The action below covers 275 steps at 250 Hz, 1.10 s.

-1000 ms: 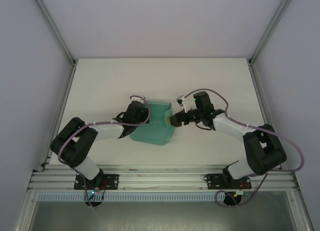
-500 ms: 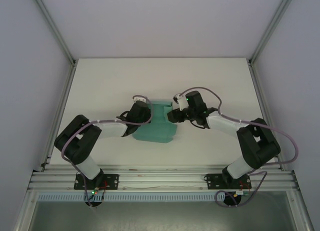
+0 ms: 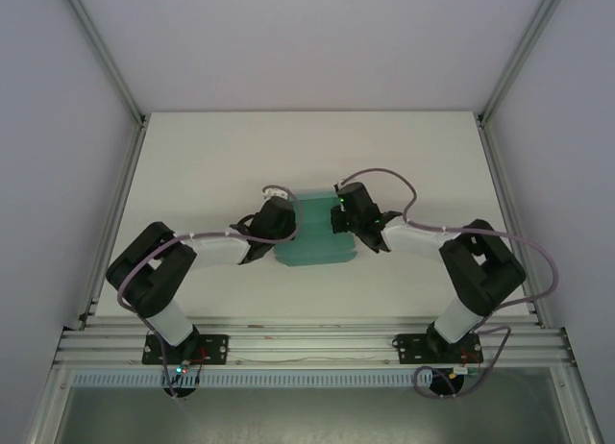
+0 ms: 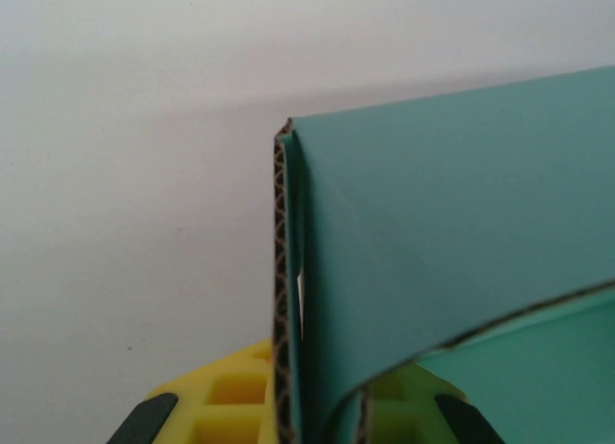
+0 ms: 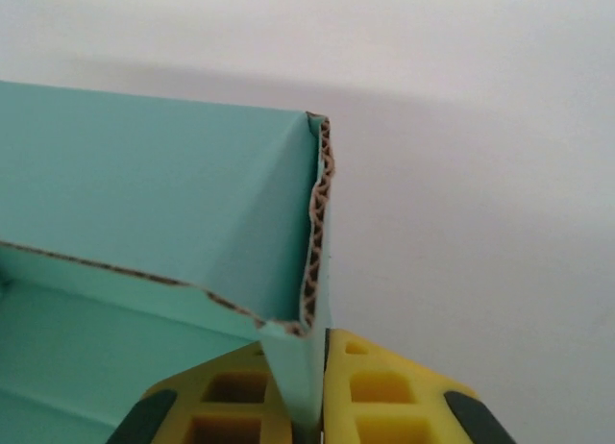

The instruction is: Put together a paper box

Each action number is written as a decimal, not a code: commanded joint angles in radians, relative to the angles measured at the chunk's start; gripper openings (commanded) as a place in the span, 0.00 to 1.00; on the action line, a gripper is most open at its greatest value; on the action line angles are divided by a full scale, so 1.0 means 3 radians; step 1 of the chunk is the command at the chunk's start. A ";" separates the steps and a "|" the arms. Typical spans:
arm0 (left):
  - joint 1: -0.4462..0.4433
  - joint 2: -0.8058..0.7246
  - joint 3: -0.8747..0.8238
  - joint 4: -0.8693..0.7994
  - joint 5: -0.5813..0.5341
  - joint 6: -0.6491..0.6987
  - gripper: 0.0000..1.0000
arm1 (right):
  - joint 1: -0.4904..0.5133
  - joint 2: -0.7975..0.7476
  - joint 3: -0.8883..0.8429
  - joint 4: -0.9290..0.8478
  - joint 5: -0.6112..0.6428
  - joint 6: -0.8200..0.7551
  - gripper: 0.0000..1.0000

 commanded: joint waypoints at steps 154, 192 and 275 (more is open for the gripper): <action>-0.0045 -0.0026 0.0249 -0.0336 -0.0217 -0.0256 0.00 | 0.0113 0.0587 0.0418 -0.0270 0.1678 0.0603 0.07; -0.0045 0.0062 0.0299 -0.0323 -0.0222 -0.0268 0.00 | 0.0107 0.0391 -0.0009 0.0903 0.0883 0.0460 0.11; -0.0040 0.0136 0.0359 -0.0185 -0.0336 0.0029 0.00 | 0.0107 -0.0393 -0.0505 0.1112 0.0293 0.0289 0.70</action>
